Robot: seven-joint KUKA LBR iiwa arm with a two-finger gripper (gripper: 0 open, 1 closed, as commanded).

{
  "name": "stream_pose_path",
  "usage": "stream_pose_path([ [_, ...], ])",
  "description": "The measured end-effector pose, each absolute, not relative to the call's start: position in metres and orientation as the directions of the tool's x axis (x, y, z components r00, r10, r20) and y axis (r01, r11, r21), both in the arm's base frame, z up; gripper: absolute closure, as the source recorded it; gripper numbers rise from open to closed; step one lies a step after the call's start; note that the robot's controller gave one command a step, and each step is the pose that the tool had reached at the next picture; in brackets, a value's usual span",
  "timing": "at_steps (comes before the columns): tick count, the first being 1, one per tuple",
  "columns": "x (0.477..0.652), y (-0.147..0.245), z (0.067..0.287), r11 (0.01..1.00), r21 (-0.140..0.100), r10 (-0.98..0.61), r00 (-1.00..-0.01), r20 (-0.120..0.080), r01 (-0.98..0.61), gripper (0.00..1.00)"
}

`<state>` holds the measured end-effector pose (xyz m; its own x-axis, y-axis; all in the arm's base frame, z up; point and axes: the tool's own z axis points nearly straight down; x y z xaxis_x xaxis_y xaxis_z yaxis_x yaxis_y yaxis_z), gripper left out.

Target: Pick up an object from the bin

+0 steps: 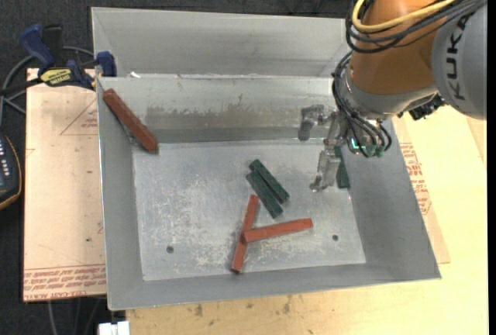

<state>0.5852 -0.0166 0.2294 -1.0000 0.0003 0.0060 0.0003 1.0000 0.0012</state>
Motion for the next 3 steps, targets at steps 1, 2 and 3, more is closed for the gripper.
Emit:
stream_pose_path([
  [1,0.553,-0.006,0.133,0.981,0.003,-0.194,-0.981,0.006,-0.194,0.00],
  [2,0.536,0.013,0.071,0.984,0.002,-0.181,-0.984,-0.005,-0.181,0.00],
  [3,0.537,0.013,0.074,0.983,0.001,-0.181,-0.983,-0.007,-0.181,1.00],
])
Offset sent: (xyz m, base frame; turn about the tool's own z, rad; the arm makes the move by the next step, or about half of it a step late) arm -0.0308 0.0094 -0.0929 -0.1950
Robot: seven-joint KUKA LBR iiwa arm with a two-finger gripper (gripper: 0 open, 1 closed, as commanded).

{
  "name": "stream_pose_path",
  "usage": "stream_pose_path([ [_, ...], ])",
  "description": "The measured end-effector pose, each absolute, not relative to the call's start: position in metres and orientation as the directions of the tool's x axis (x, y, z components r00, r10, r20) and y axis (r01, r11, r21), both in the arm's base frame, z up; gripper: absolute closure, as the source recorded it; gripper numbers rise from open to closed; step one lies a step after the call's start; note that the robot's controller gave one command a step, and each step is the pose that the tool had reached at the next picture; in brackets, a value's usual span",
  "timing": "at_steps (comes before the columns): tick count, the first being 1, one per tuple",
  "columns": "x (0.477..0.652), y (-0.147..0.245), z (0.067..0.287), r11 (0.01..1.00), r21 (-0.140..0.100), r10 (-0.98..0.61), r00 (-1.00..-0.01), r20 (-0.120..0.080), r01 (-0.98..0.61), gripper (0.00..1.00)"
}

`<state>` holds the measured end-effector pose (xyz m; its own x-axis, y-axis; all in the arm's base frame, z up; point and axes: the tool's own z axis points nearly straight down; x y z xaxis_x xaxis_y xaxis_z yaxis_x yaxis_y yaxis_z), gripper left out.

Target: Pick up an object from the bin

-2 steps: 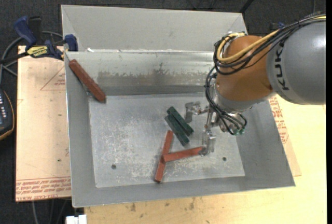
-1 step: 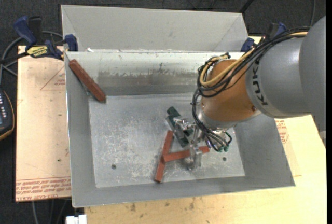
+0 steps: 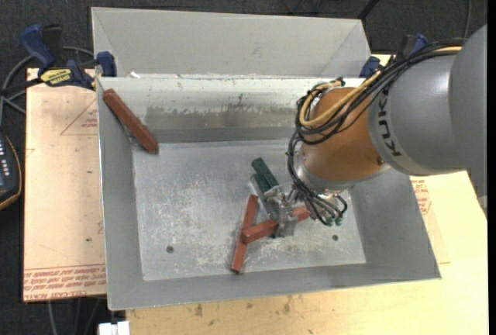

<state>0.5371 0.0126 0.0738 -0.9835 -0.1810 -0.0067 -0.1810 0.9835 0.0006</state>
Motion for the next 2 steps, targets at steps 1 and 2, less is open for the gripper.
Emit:
stream_pose_path([
  [1,0.622,0.080,0.096,0.794,-0.001,-0.607,-0.794,-0.009,-0.607,1.00],
  [2,0.606,0.059,0.236,0.791,-0.006,-0.611,-0.791,-0.011,-0.611,1.00],
])
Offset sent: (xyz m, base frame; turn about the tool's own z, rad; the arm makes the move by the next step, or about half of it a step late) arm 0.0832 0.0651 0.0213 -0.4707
